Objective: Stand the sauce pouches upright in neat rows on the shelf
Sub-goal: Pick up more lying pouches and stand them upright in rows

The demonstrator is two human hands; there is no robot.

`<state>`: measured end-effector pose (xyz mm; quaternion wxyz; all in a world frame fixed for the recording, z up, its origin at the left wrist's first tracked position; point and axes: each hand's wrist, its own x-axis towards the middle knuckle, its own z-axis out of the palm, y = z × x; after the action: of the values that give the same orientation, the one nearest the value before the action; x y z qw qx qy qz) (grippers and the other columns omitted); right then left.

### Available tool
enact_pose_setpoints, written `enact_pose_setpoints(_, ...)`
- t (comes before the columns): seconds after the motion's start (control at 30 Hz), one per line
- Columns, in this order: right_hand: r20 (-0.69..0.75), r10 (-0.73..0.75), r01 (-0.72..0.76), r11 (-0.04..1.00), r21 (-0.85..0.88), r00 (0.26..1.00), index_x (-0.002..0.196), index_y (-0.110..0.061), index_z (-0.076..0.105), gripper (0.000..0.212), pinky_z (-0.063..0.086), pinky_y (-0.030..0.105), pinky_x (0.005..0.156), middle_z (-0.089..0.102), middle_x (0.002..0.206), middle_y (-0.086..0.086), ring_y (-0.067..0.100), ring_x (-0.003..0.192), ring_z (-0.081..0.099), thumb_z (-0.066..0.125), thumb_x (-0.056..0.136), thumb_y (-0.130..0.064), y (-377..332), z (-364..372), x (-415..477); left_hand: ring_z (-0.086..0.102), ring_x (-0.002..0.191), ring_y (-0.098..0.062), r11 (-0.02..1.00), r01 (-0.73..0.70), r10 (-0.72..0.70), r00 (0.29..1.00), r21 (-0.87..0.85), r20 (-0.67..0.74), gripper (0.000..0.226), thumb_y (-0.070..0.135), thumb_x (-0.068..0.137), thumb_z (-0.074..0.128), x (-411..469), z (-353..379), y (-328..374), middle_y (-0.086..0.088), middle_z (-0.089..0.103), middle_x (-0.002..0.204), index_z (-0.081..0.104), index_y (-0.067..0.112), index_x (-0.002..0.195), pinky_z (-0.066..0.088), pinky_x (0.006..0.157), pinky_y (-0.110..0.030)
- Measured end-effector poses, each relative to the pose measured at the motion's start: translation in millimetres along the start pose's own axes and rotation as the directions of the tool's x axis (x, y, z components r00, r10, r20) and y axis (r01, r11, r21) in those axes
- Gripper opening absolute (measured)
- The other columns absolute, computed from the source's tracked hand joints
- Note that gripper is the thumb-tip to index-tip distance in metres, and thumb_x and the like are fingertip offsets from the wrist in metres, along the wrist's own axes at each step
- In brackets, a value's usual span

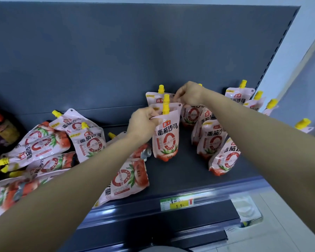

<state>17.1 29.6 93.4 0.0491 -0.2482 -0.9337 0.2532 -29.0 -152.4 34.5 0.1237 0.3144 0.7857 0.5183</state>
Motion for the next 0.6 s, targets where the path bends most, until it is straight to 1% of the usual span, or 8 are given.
enact_pose_setpoints(0.07, -0.018, -0.003, 0.003, 0.999, 0.037, 1.000, 0.094, -0.003, 0.072, 0.028, 0.049, 0.014, 0.055, 0.060, 0.066, -0.003, 0.008, 0.058, 0.053, 0.047, 0.086, 0.009, 1, -3, -1, 0.067, 0.089, -0.027, 1.000, 0.014, -0.014, 1.000, -0.010, -0.003, 0.009, 0.012, 0.084, 0.064, 0, 7, -2, -0.009, 0.072, 0.097, 0.064, 0.013, 0.076, 0.056, 0.078, -0.048)
enact_pose_setpoints(0.17, -0.067, -0.038, 0.042, 0.997, 0.059, 0.997, 0.092, -0.003, 0.071, 0.030, 0.052, 0.024, 0.067, 0.066, 0.079, 0.007, 0.013, 0.066, 0.057, 0.043, 0.087, 0.006, -1, -3, -3, 0.068, 0.085, -0.025, 0.999, 0.022, -0.022, 1.000, -0.027, 0.020, 0.004, 0.012, 0.084, 0.064, 2, 12, 0, -0.009, 0.072, 0.093, 0.066, 0.009, 0.081, 0.057, 0.078, -0.046)
enact_pose_setpoints(0.27, -0.126, -0.087, 0.091, 0.995, 0.028, 0.988, 0.090, -0.007, 0.072, 0.030, 0.054, 0.030, 0.081, 0.067, 0.083, 0.005, 0.016, 0.077, 0.059, 0.043, 0.086, 0.002, -5, -2, -7, 0.068, 0.086, -0.025, 0.999, 0.032, -0.030, 0.997, -0.031, 0.074, 0.003, 0.011, 0.085, 0.064, 4, 13, 4, -0.007, 0.071, 0.099, 0.065, 0.009, 0.084, 0.058, 0.074, -0.045)
enact_pose_setpoints(0.33, -0.147, -0.113, 0.116, 0.993, 0.016, 0.983, 0.089, -0.008, 0.072, 0.030, 0.055, 0.032, 0.083, 0.066, 0.081, 0.003, 0.016, 0.080, 0.060, 0.044, 0.085, 0.001, -8, -4, -9, 0.068, 0.086, -0.027, 0.999, 0.039, -0.036, 0.993, -0.032, 0.111, 0.004, 0.011, 0.085, 0.065, 4, 12, 6, -0.004, 0.067, 0.102, 0.062, 0.008, 0.086, 0.058, 0.071, -0.046)
enact_pose_setpoints(0.4, -0.161, -0.135, 0.137, 0.991, 0.004, 0.978, 0.090, -0.010, 0.072, 0.030, 0.055, 0.031, 0.082, 0.065, 0.081, 0.001, 0.015, 0.081, 0.060, 0.045, 0.086, 0.000, -13, -5, -12, 0.068, 0.085, -0.030, 0.999, 0.042, -0.038, 0.988, -0.028, 0.148, 0.007, 0.010, 0.085, 0.064, 2, 10, 7, -0.010, 0.068, 0.101, 0.061, 0.006, 0.090, 0.058, 0.070, -0.048)
enact_pose_setpoints(0.5, -0.168, -0.172, 0.175, 0.985, 0.005, 0.971, 0.095, -0.009, 0.072, 0.029, 0.052, 0.028, 0.081, 0.063, 0.083, 0.000, 0.016, 0.083, 0.060, 0.045, 0.088, -0.001, -22, -7, -15, 0.067, 0.090, -0.037, 0.999, 0.043, -0.037, 0.982, -0.027, 0.184, 0.013, 0.007, 0.087, 0.060, -1, 8, 8, -0.018, 0.067, 0.103, 0.060, 0.001, 0.098, 0.056, 0.075, -0.053)
enact_pose_setpoints(0.57, -0.170, -0.194, 0.199, 0.980, 0.010, 0.966, 0.097, -0.009, 0.071, 0.028, 0.051, 0.027, 0.080, 0.063, 0.082, 0.001, 0.015, 0.082, 0.059, 0.046, 0.088, -0.001, -29, -8, -17, 0.066, 0.093, -0.035, 0.998, 0.041, -0.032, 0.978, -0.038, 0.204, 0.015, 0.006, 0.088, 0.059, -3, 7, 9, -0.017, 0.067, 0.105, 0.060, -0.001, 0.101, 0.056, 0.078, -0.051)
enact_pose_setpoints(0.6, -0.171, -0.206, 0.211, 0.977, 0.010, 0.963, 0.097, -0.009, 0.071, 0.027, 0.051, 0.026, 0.079, 0.063, 0.082, 0.001, 0.015, 0.081, 0.058, 0.046, 0.088, -0.001, -32, -8, -17, 0.066, 0.093, -0.032, 0.998, 0.039, -0.029, 0.975, -0.040, 0.221, 0.016, 0.007, 0.088, 0.059, -4, 6, 10, -0.015, 0.067, 0.105, 0.060, -0.001, 0.102, 0.056, 0.079, -0.048)
